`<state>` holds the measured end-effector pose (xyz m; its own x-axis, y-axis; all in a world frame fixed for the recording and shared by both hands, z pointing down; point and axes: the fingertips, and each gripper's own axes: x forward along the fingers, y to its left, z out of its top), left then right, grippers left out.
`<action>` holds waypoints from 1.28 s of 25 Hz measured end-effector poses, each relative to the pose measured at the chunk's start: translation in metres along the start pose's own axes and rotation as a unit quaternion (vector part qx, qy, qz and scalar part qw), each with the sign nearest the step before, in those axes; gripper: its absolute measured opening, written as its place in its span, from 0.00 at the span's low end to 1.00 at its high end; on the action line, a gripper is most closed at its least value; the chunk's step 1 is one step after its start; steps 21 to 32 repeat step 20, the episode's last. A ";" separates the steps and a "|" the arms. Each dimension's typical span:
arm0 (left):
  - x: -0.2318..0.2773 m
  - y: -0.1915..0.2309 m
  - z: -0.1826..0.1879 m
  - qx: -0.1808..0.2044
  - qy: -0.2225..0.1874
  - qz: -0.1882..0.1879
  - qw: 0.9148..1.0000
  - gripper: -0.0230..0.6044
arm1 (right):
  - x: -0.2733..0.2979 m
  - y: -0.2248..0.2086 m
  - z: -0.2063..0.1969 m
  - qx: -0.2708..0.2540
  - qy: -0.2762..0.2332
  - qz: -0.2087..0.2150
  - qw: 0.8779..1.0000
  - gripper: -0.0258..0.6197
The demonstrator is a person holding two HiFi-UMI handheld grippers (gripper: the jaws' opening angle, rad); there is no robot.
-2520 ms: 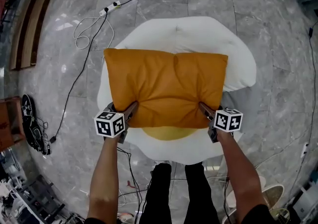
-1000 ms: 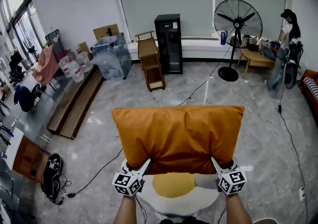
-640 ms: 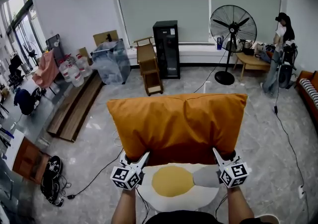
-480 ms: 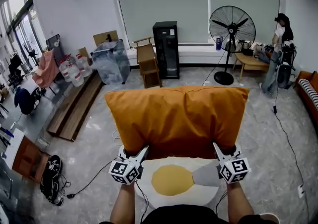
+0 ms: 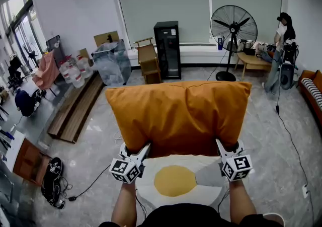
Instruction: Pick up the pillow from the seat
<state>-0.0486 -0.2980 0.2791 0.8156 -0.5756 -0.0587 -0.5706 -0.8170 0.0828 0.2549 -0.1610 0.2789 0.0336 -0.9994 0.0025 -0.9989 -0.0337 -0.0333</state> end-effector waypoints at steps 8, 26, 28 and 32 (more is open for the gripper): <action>-0.006 -0.001 0.006 -0.001 -0.011 0.005 1.000 0.52 | -0.003 0.005 0.011 -0.016 -0.012 0.005 1.000 0.37; -0.014 0.001 0.002 -0.008 -0.006 0.010 1.000 0.52 | -0.009 0.014 0.006 -0.015 -0.012 0.007 1.000 0.37; -0.014 0.001 0.002 -0.008 -0.006 0.010 1.000 0.52 | -0.009 0.014 0.006 -0.015 -0.012 0.007 1.000 0.37; -0.014 0.001 0.002 -0.008 -0.006 0.010 1.000 0.52 | -0.009 0.014 0.006 -0.015 -0.012 0.007 1.000 0.37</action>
